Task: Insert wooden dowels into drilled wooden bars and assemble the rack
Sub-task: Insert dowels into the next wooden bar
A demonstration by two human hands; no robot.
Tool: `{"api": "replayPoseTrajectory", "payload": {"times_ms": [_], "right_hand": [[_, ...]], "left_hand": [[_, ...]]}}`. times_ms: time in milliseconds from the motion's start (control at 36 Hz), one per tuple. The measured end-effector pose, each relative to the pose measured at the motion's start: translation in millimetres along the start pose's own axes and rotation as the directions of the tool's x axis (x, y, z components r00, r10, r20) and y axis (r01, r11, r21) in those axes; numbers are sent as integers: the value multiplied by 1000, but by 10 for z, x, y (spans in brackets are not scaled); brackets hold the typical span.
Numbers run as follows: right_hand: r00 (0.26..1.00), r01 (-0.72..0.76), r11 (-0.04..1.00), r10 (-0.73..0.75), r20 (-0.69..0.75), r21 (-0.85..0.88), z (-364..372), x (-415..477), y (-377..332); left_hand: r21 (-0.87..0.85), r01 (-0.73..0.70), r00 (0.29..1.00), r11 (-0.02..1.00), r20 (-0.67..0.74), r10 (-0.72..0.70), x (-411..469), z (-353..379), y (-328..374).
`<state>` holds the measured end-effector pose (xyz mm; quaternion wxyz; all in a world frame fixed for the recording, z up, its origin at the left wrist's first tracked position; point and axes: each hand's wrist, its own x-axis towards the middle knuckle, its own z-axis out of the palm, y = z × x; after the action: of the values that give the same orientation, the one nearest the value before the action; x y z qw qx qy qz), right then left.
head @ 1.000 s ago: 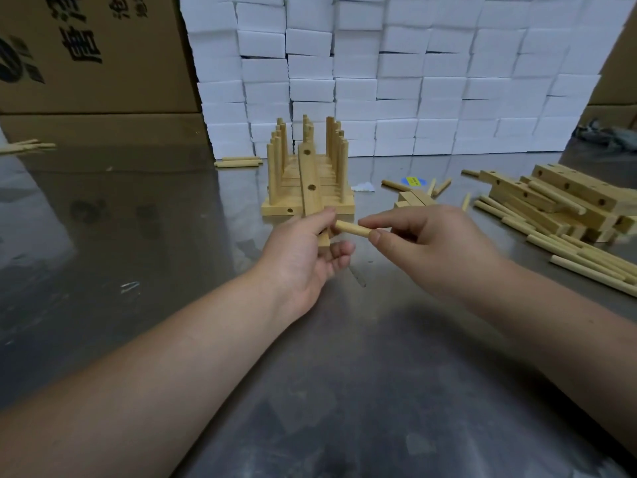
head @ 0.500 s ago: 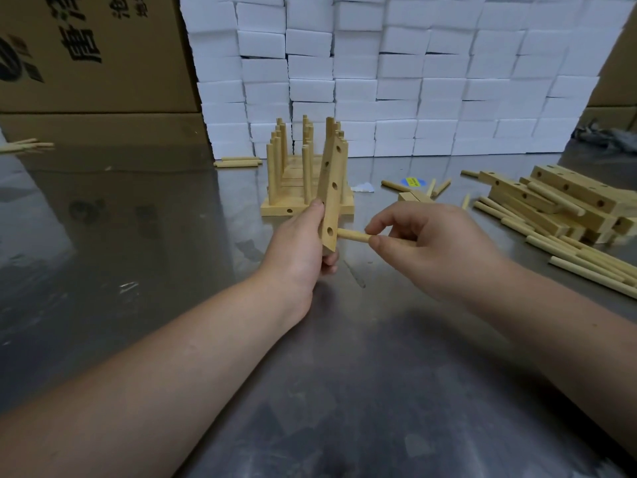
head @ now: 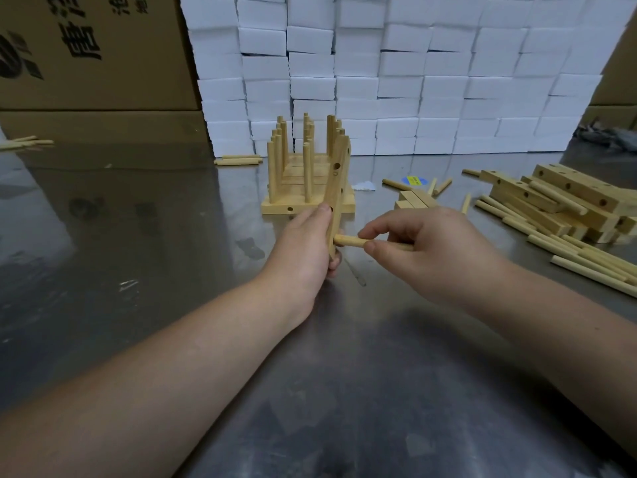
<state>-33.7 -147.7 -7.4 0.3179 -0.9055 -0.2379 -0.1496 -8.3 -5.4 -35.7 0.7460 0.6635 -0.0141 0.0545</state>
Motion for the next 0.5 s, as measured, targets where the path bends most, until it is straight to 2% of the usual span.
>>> {"api": "replayPoseTrajectory", "payload": {"times_ms": [306, 500], "right_hand": [[999, 0, 995, 5, 49, -96, -7, -9, -7], [998, 41, 986, -32, 61, -160, -1, -14, -35]], "left_hand": [[55, -29, 998, 998, 66, 26, -71, 2, 26], [-40, -12, 992, 999, 121, 17, -104, -7, 67]]}}
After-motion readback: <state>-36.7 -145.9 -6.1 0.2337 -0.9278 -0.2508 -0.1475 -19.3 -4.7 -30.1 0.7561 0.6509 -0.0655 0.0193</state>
